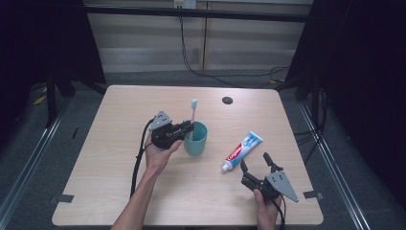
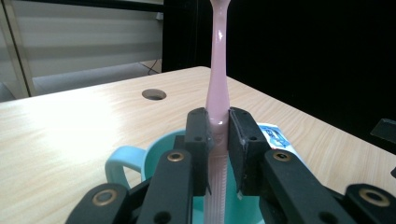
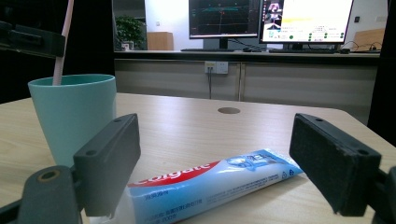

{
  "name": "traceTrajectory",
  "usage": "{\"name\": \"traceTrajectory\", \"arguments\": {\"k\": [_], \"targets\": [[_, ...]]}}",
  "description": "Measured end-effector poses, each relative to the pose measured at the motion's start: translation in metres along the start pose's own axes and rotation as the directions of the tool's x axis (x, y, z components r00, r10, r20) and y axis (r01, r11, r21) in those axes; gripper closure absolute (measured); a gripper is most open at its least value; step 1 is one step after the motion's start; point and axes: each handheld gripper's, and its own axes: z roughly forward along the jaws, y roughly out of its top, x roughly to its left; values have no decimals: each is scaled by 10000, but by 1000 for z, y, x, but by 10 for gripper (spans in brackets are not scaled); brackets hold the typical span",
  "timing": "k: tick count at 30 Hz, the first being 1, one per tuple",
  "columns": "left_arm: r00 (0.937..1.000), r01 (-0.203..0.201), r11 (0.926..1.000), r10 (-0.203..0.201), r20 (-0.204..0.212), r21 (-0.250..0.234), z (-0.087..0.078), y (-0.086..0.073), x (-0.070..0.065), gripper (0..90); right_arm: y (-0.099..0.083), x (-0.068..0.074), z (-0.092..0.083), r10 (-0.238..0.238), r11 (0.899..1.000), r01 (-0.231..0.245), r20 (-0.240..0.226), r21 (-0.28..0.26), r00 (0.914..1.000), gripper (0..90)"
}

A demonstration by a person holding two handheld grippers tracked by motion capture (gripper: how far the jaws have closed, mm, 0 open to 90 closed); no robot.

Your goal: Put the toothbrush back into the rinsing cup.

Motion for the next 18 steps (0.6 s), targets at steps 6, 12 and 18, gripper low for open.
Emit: {"name": "traceTrajectory", "arguments": {"k": [6,12,18], "targets": [[10000,27,9998,-28,59,175,3,-5,-1,786,0,0,0,3,10000,-3,-1,-2,10000,156],[9999,87,9997,-90,127,220,3,-8,-1,782,0,0,0,3,10000,-3,-2,-3,10000,156],[9998,135,9998,-138,168,145,0,-9,0,726,0,0,0,-1,10000,1,-7,1,10000,156]]}}
